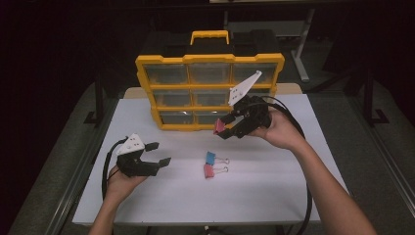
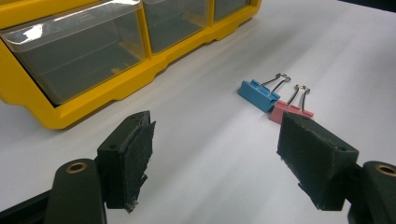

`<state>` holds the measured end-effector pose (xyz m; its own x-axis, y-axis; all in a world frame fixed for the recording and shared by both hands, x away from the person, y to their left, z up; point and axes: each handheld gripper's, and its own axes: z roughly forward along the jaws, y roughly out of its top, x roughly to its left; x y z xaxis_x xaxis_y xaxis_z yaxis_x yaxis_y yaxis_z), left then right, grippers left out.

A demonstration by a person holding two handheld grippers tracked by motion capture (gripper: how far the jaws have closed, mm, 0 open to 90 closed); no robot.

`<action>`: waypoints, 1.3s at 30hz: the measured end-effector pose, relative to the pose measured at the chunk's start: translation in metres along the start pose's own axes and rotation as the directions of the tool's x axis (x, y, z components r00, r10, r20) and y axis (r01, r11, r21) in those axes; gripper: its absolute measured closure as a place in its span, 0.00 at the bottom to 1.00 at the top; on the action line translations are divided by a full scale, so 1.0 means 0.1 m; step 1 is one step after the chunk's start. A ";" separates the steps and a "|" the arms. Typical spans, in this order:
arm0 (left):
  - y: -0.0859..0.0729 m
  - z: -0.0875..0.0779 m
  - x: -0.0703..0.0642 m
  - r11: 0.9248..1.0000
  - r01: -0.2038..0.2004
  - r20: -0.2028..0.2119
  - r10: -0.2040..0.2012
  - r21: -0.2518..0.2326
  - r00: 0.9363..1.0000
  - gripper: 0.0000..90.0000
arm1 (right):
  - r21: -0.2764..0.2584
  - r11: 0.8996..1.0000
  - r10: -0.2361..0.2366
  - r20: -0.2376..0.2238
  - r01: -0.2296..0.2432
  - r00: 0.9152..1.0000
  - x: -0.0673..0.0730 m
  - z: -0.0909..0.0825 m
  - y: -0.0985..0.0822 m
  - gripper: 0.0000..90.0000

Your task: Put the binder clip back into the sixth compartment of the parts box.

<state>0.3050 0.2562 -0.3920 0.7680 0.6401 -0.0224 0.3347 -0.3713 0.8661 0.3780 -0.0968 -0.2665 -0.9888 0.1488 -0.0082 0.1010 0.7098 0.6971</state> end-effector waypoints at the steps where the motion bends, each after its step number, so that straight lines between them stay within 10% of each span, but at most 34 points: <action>1: 0.00 0.00 0.00 1.000 -0.003 0.000 0.003 0.001 1.000 0.29 | 0.000 1.000 0.000 0.000 0.000 1.000 0.00 0.00 0.00 0.54; 19: 0.00 -0.01 0.01 1.000 -0.001 0.000 0.001 0.001 1.000 0.29 | -0.003 1.000 0.005 0.059 -0.005 0.998 -0.25 -0.34 0.19 0.54; 39: 0.00 -0.01 0.01 1.000 0.000 0.001 0.000 0.011 1.000 0.29 | 0.002 0.993 0.114 0.130 -0.115 0.985 -0.60 -0.58 0.02 0.54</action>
<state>0.3050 0.2576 -0.3915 0.7688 0.6391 -0.0228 0.3403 -0.3787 0.8607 0.4316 -0.1437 -0.2230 -0.9481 0.3173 -0.0219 0.2146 0.6890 0.6922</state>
